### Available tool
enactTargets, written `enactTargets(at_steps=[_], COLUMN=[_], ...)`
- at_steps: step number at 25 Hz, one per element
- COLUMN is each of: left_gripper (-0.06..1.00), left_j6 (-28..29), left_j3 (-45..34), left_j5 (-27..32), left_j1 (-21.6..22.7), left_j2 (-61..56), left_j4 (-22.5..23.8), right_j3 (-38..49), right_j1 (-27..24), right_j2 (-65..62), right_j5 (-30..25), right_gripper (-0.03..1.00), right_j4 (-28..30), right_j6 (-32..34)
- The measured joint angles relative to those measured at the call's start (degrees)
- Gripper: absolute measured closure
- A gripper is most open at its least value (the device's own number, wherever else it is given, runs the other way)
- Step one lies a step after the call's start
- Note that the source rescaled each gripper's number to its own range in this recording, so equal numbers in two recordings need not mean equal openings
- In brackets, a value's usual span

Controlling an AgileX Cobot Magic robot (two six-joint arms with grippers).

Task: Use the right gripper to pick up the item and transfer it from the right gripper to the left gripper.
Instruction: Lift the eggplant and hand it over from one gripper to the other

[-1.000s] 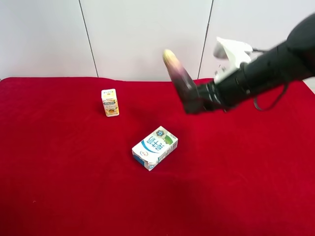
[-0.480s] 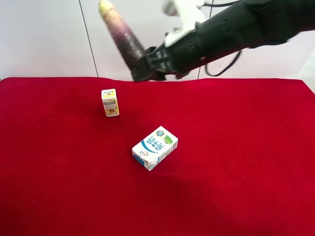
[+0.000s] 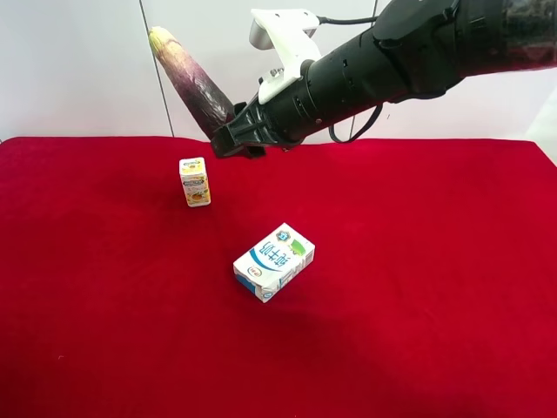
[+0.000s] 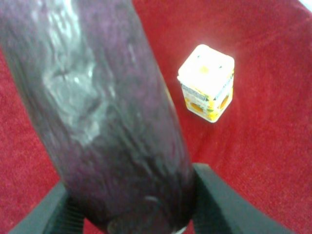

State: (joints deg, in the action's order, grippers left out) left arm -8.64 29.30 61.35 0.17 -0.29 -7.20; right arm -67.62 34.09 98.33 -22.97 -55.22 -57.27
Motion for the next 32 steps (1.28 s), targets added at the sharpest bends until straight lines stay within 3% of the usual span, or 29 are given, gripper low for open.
enactTargets(at_steps=[32], left_gripper=[0.03], left_j6=[0.0], left_j3=[0.3], left_j5=[-0.4], left_j1=[0.0], left_j2=[0.2], left_j4=[-0.4], right_j3=[-0.1], right_j1=[0.0], right_j2=[0.0], right_j5=[3.6], right_gripper=[0.96], right_j4=[0.0], right_j6=[-0.4])
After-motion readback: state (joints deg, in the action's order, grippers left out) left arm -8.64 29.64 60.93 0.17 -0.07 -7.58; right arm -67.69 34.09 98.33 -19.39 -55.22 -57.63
